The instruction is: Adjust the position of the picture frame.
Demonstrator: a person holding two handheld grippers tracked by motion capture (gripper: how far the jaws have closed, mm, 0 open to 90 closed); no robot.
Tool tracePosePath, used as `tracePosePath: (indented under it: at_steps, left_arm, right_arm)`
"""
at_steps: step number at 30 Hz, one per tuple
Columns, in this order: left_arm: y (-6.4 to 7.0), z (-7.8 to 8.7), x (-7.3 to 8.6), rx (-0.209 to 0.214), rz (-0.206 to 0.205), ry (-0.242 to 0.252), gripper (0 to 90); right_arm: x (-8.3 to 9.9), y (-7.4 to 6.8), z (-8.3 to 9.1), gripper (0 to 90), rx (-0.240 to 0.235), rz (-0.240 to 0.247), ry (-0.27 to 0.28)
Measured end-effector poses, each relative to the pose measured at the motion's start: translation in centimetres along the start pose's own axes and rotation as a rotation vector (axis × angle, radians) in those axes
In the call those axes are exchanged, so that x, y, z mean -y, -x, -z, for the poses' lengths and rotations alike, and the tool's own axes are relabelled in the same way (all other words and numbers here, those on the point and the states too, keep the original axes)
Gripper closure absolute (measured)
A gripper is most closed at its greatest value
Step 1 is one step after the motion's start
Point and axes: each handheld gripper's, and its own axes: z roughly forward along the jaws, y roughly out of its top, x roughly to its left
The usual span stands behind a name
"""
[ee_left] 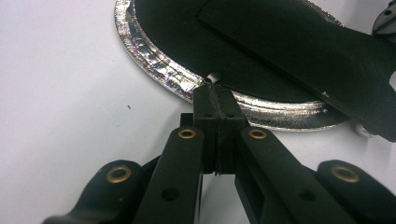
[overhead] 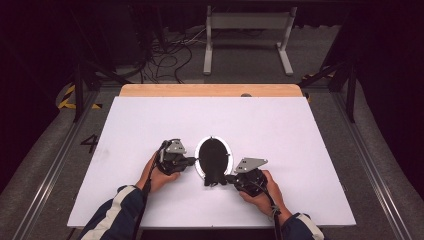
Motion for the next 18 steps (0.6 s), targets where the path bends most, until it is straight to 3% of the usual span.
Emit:
tracePosePath:
  at_steps: [18]
  left_arm:
    - [0.32, -0.69, -0.68, 0.011, -0.036, -0.003, 89.9]
  right_arm:
    - [0.70, -0.45, 0.63, 90.0, 0.012, -0.003, 0.000]
